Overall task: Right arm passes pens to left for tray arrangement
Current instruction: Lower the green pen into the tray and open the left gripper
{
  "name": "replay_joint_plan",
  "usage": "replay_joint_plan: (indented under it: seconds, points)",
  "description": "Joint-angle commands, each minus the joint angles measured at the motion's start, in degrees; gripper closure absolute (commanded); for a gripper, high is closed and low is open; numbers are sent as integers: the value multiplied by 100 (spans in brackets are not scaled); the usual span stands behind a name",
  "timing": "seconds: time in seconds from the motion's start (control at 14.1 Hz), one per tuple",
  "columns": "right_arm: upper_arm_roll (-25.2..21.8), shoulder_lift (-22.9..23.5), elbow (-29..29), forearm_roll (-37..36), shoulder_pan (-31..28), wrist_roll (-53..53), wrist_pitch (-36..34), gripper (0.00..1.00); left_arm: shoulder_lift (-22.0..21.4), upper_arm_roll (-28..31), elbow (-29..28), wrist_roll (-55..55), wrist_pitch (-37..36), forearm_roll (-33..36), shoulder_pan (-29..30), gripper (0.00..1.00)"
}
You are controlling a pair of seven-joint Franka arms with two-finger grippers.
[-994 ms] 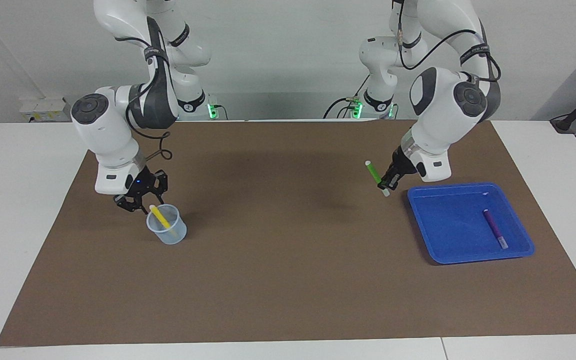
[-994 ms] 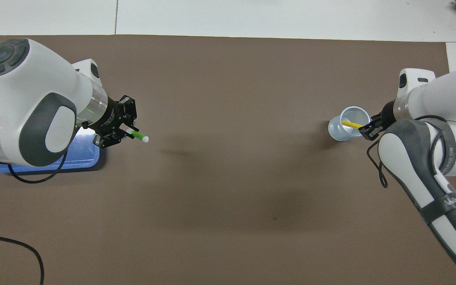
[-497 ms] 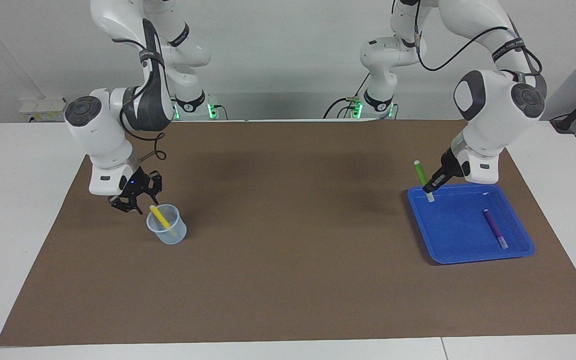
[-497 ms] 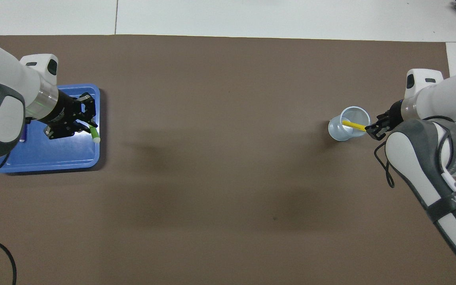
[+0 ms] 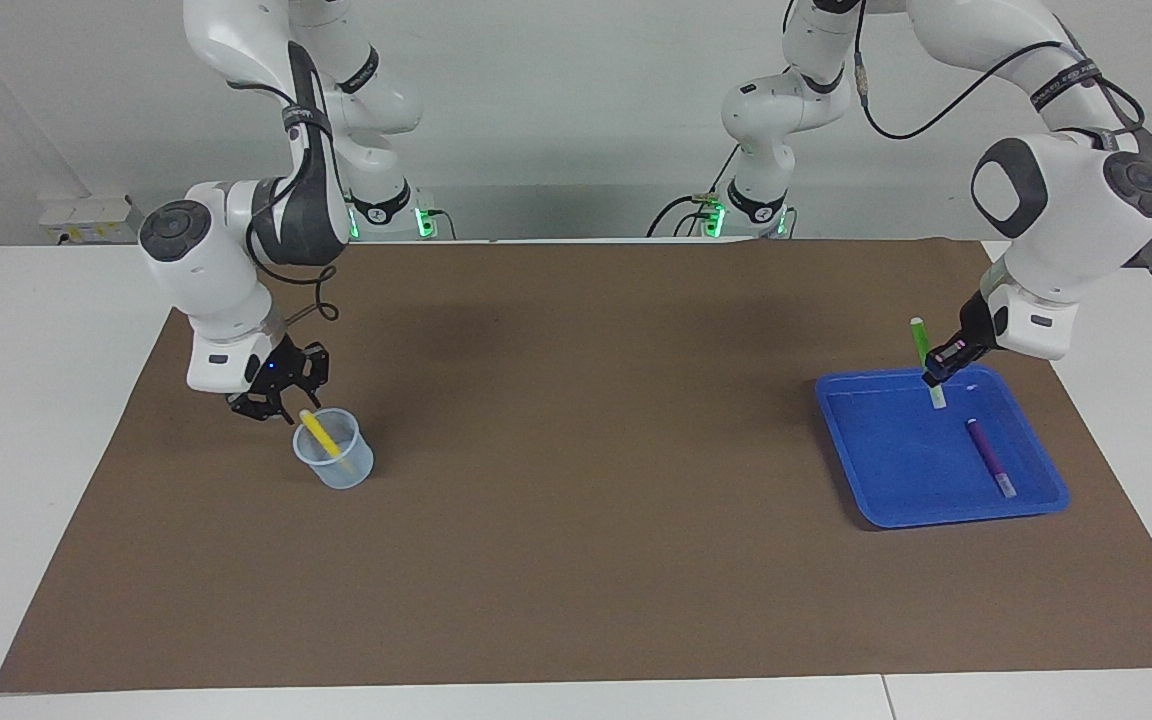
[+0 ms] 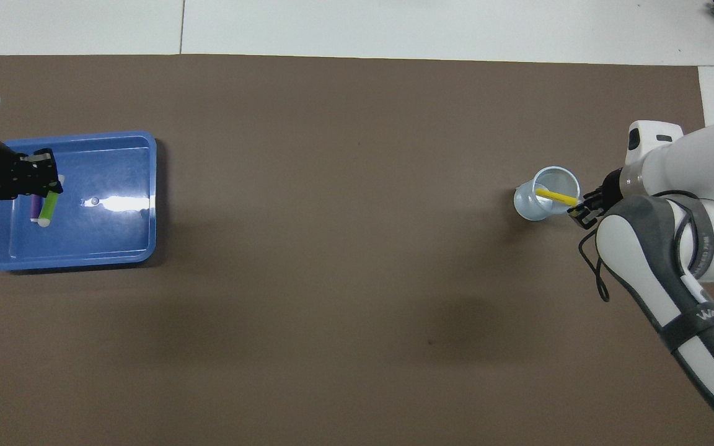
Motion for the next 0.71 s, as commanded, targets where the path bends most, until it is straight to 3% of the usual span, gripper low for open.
replay_joint_plan:
  seconds: [0.0, 0.36, 0.64]
  points:
    - [68, -129, -174, -103, -54, 150, 251, 59, -42, -23, -137, 653, 382, 137, 264, 100]
    - [68, -112, -174, -112, 7, 326, 278, 59, 230, -23, -181, 1147, 1007, 513, 327, 100]
    - [77, -103, -174, -112, 8, 326, 278, 59, 721, -23, -137, 1350, 1472, 620, 309, 100]
